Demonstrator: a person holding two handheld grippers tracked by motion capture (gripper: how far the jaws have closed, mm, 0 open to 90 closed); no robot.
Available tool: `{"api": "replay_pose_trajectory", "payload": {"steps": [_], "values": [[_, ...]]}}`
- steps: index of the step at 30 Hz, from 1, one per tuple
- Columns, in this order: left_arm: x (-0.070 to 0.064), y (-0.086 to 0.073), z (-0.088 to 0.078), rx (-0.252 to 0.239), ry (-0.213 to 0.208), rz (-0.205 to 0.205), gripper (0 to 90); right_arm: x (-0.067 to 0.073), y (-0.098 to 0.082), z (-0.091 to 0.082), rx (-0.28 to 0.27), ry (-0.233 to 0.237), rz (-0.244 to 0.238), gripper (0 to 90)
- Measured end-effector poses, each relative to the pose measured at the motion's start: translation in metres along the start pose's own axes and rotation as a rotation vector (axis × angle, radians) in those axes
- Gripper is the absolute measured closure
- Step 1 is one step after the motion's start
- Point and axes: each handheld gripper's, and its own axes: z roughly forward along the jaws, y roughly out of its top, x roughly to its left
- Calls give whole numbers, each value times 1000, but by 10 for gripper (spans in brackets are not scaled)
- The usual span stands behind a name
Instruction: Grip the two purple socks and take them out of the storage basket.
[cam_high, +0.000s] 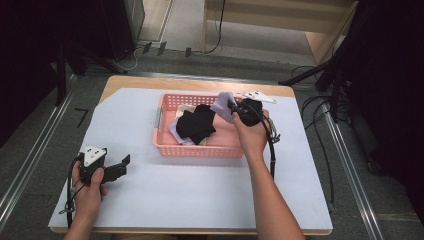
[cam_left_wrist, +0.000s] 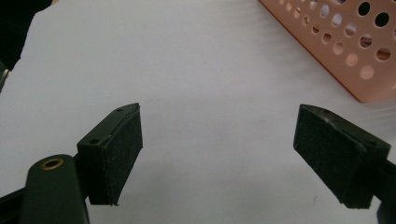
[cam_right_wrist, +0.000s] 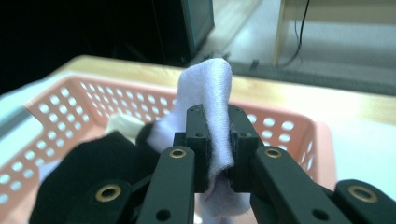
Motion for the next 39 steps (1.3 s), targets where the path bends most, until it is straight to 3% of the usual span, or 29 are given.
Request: {"api": "replay_pose_trajectory", "payload": {"steps": [1,2,11,17,20,26,34,35,39], "values": [[0,0,0,0,0,-1,163,-2,0,-6,-49,4,-7,815],[0,0,0,0,0,-1,163,-2,0,-6,-49,4,-7,815],[0,0,0,-1,-1,-3,163,-15,3,-25,-239,-51,-41,813],[0,0,0,0,0,-1,163,-26,8,-39,-311,-109,-21,813],[0,0,0,0,0,-2,163,-39,5,-47,-314,-171,-2,813],[0,0,0,0,0,1,163,-57,-7,-54,-298,-234,14,813],[-1,0,0,2,4,4,164,-85,-41,-63,-200,-335,34,813],[-1,0,0,2,5,4,164,-91,-51,-65,-175,-357,36,813],[-1,0,0,-1,3,6,163,-99,-66,-68,-131,-371,41,790]]}}
